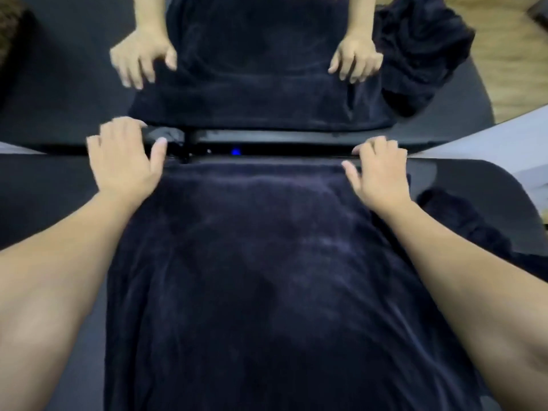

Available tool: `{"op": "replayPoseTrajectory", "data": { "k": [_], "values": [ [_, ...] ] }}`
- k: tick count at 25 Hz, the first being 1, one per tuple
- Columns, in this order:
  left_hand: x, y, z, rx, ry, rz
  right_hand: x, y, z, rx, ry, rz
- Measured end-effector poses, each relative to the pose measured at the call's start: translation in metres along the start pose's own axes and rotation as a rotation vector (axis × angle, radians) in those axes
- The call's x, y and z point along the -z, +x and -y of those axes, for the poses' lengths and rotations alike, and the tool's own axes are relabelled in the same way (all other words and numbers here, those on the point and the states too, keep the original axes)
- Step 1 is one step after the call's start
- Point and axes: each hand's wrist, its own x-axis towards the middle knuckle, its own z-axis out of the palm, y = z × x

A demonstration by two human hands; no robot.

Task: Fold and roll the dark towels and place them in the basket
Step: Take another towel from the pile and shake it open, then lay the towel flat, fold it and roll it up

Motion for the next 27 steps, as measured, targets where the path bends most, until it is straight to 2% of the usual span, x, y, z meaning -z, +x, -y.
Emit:
{"op": "replayPoseTrajectory", "data": {
  "k": [2,5,8,11,15,21,27],
  "values": [
    [-0.008,-0.028,-0.019,-0.107,-0.042,0.044,-0.005,-0.018,0.02,0.08,0.016,0.052],
    [-0.023,-0.084,-0.062,-0.145,-0.096,0.21,-0.017,-0.053,0.053,0.102,0.054,0.223],
    [-0.041,-0.135,-0.097,-0.157,-0.07,0.436,-0.034,-0.084,0.073,0.001,0.068,0.496],
    [-0.062,-0.14,-0.096,-0.101,-0.002,0.543,-0.052,-0.09,0.068,-0.127,0.079,0.697],
    [-0.083,-0.114,-0.092,-0.107,0.024,0.532,-0.067,-0.078,0.059,-0.185,0.132,0.73],
    [-0.105,-0.076,-0.096,-0.064,0.045,0.515,-0.089,-0.053,0.048,-0.232,0.098,0.646],
    [-0.104,-0.063,-0.099,-0.065,0.047,0.529,-0.088,-0.041,0.042,-0.237,0.116,0.693]
  ]
}}
